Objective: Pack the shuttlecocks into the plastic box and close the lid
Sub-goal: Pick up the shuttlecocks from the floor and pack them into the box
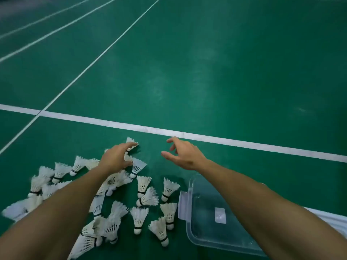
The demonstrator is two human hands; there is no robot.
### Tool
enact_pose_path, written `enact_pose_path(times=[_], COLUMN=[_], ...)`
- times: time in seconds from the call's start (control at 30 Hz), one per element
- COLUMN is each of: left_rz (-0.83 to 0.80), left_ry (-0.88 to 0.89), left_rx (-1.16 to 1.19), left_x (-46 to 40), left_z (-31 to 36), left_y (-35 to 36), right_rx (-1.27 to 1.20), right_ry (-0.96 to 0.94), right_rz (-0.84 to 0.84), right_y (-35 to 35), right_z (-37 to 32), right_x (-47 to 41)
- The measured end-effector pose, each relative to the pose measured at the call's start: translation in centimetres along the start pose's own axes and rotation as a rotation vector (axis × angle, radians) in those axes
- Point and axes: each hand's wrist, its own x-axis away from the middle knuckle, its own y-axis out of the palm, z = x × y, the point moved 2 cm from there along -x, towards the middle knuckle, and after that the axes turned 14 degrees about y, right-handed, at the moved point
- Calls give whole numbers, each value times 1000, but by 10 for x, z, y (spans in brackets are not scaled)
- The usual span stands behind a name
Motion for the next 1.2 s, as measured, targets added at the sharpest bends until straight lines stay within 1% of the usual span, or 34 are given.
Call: enact_pose_path(times=[0.13,0.17,0.33,0.5,0.63,0.7,0.77,0.87,0.97,1.07,1.2], left_rz=[-124,-133,-239,-249,-244,-195,-100,20,120,186,269], left_ry=[30,38,106,112,117,144,164,182,193,192,247], left_rx=[94,101,70,138,174,189,219,242,246,231,229], left_x=[-15,-21,-33,-33,-30,-24,-12,9,25,37,45], left_z=[-8,-13,-29,-45,-53,-55,-54,-49,-44,-35,-5], left_y=[18,22,31,35,34,32,28,23,17,6,-16], right_rx=[-16,-27,-93,-212,-247,-236,-230,-221,-263,-395,-466], right_ry=[4,-3,1,52,31,-19,-50,-49,-3,55,35], right_rz=[-11,-19,-24,-26,-25,-23,-47,-115,-92,-11,109], right_y=[13,15,34,58,84,96,108,129,138,121,54], right_z=[1,0,4,-2,-23,-42,-62,-79,-81,-73,-45], right_x=[-12,-17,-43,-78,-123,-142,-157,-175,-177,-158,-106])
